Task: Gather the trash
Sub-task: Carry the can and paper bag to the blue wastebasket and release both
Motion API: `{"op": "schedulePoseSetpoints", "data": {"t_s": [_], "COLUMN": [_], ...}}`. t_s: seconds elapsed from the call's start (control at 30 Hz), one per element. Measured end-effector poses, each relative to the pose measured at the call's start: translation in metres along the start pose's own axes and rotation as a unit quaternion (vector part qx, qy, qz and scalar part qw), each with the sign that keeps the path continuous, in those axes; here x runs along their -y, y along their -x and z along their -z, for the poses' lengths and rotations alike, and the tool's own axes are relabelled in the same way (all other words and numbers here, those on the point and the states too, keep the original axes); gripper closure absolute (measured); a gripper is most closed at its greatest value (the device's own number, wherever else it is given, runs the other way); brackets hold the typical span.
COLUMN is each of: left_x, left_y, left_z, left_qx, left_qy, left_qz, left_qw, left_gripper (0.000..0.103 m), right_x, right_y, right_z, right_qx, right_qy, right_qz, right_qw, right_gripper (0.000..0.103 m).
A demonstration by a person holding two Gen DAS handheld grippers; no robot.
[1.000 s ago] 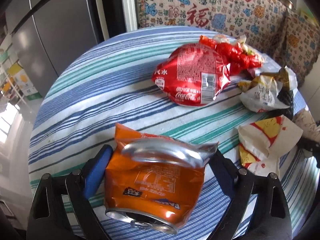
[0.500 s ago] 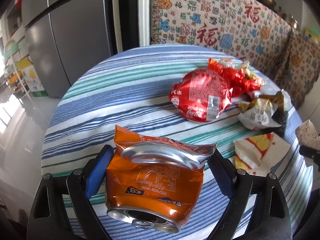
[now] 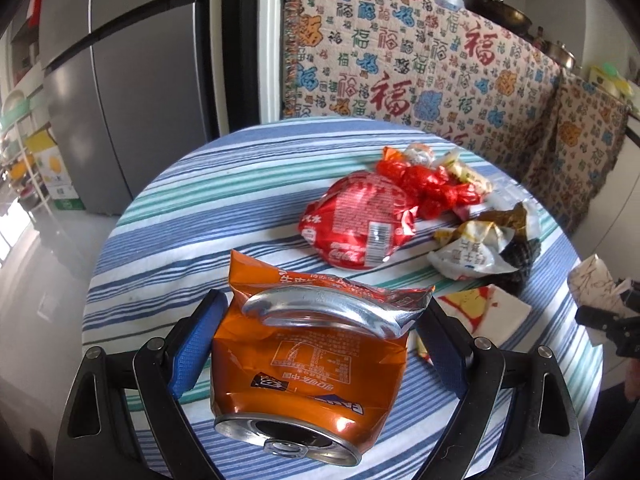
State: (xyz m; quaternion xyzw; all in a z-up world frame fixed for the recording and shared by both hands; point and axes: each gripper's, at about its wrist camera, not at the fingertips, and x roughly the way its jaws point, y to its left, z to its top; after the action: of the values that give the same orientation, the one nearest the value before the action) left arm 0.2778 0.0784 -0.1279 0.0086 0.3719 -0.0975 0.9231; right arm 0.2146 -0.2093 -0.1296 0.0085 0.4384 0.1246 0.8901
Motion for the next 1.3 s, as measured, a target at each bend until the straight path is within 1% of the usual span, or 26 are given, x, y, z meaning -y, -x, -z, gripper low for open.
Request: {"op": "schedulePoseSetpoints", "data": {"t_s": [0.07,0.13,0.2,0.3,0.37,0.43,0.53,0.6,0.63,0.73,0.8,0.9,0.97,1.03,1.13,1.2,1.3], "left_x": [0.007,0.014,0.019,0.028,0.037,0.048,0.075,0.099,0.118,0.163,0.204,0.254,0.292,0.335,0.387,0.41,0.44], "left_y": [0.004,0.008,0.01,0.015,0.019,0.022,0.034,0.042,0.047,0.06,0.069,0.077,0.076,0.07,0.059,0.05,0.027], "left_z": [-0.001,0.0,0.0,0.0,0.0,0.0,0.001,0.003,0.003,0.003,0.001,-0.001,0.0,0.004,0.016,0.023,0.032], "left_qx": [0.007,0.012,0.013,0.017,0.019,0.019,0.022,0.026,0.028,0.034,0.038,0.036,0.031,0.021,0.01,0.005,-0.015], "left_qy": [-0.009,-0.014,-0.017,-0.02,-0.022,-0.025,-0.034,-0.051,-0.063,-0.087,-0.104,-0.122,-0.137,-0.151,-0.169,-0.182,-0.188], "left_qz": [0.004,0.009,0.014,0.024,0.029,0.038,0.068,0.09,0.104,0.143,0.178,0.22,0.243,0.262,0.282,0.282,0.29], "left_qw": [0.9999,0.9998,0.9997,0.9994,0.9992,0.9988,0.9969,0.9943,0.9922,0.9853,0.9778,0.9672,0.9599,0.9529,0.9442,0.9418,0.9385], "left_gripper": [0.011,0.011,0.011,0.011,0.011,0.011,0.011,0.011,0.011,0.011,0.011,0.011,0.01,0.01,0.01,0.01,0.01], "right_x": [-0.002,-0.001,0.005,0.012,0.012,0.013,0.028,0.044,0.052,0.081,0.102,0.136,0.164,0.19,0.224,0.242,0.261], "right_y": [0.009,0.012,0.008,0.013,0.02,0.025,0.038,0.052,0.061,0.088,0.107,0.125,0.129,0.13,0.127,0.121,0.113], "right_z": [-0.001,0.001,0.005,0.009,0.01,0.012,0.017,0.021,0.023,0.033,0.046,0.069,0.088,0.106,0.132,0.147,0.163], "right_qx": [0.012,0.01,0.003,0.007,0.014,0.016,0.021,0.029,0.033,0.042,0.041,0.032,0.017,0.004,-0.004,-0.005,-0.017], "right_qy": [0.007,0.012,0.002,-0.013,-0.006,-0.005,-0.023,-0.035,-0.041,-0.052,-0.057,-0.078,-0.097,-0.119,-0.151,-0.166,-0.176], "right_qz": [0.002,0.012,0.017,0.007,0.012,0.015,0.016,0.024,0.03,0.059,0.086,0.119,0.141,0.153,0.158,0.158,0.155], "right_qw": [1.0,1.0,1.0,1.0,1.0,1.0,0.999,0.999,0.998,0.996,0.994,0.989,0.985,0.981,0.976,0.973,0.972], "right_gripper": [0.04,0.04,0.04,0.04,0.04,0.04,0.04,0.04,0.04,0.04,0.04,0.04,0.04,0.04,0.04,0.04,0.04]}}
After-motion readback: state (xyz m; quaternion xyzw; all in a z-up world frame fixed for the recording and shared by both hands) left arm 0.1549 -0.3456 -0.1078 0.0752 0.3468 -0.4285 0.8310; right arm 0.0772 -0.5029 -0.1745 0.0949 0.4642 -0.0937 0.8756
